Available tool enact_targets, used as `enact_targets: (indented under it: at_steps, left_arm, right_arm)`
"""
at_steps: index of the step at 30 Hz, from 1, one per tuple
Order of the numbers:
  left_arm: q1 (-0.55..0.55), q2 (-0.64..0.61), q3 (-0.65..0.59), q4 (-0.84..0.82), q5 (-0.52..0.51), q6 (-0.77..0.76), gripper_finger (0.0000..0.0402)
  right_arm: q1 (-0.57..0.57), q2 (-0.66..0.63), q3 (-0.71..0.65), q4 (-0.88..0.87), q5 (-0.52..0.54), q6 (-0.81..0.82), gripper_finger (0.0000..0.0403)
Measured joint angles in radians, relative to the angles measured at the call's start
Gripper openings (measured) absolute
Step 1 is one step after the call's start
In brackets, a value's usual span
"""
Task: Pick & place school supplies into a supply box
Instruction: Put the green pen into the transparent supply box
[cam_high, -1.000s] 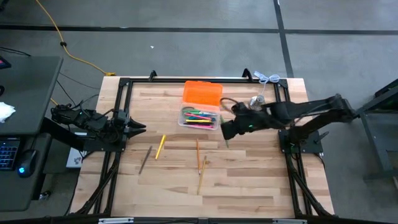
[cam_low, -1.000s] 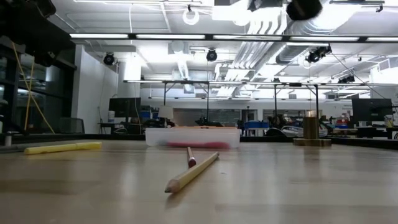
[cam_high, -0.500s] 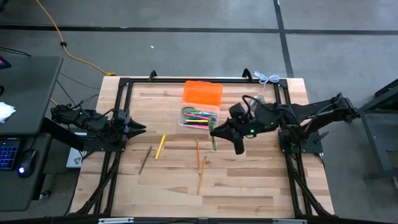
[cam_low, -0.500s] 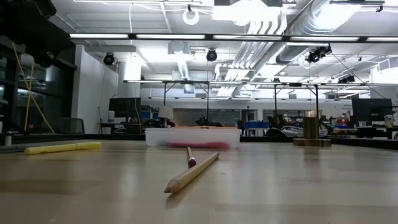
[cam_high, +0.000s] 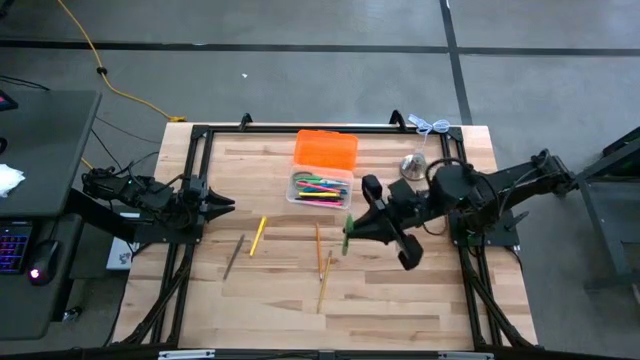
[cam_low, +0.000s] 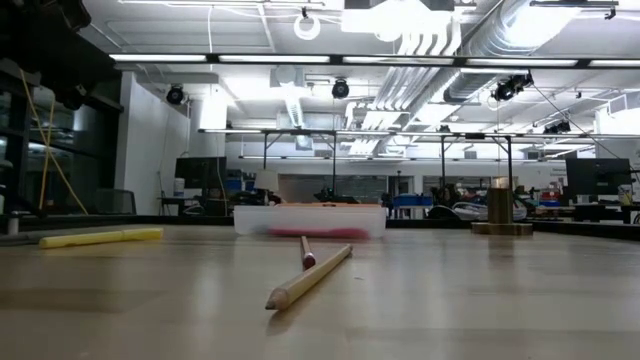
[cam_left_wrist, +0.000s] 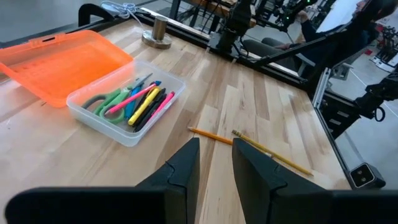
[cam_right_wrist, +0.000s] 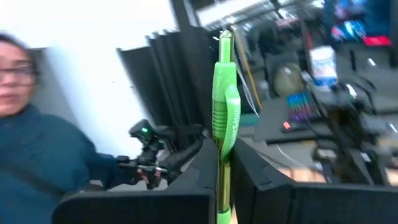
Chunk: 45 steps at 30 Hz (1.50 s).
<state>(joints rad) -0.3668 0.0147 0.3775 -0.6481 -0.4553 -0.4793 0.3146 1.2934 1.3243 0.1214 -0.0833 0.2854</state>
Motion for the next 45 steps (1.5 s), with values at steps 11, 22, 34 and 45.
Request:
enact_targets:
  at_steps: [11,22,34,45]
  left_arm:
    - [0.0,0.0,0.0,0.0,-0.001,-0.001,0.0122]
    - [0.0,0.0,0.0,0.0,-0.003,-0.002,0.0122]
    - [0.0,0.0,0.0,0.0,-0.003,-0.003,0.0122]
    - [0.0,0.0,0.0,-0.004,-0.003,-0.022,0.0122]
  right_arm:
    - [0.072,0.0,0.0,0.138,-0.099,-0.276,0.0003]
    - [0.071,0.0,0.0,0.139,-0.08,-0.294,0.0003]
    - [-0.033,0.001,0.001,-0.048,0.309,0.013,0.0005]
    - [-0.101,0.044,0.001,-0.251,0.433,0.26,0.0003]
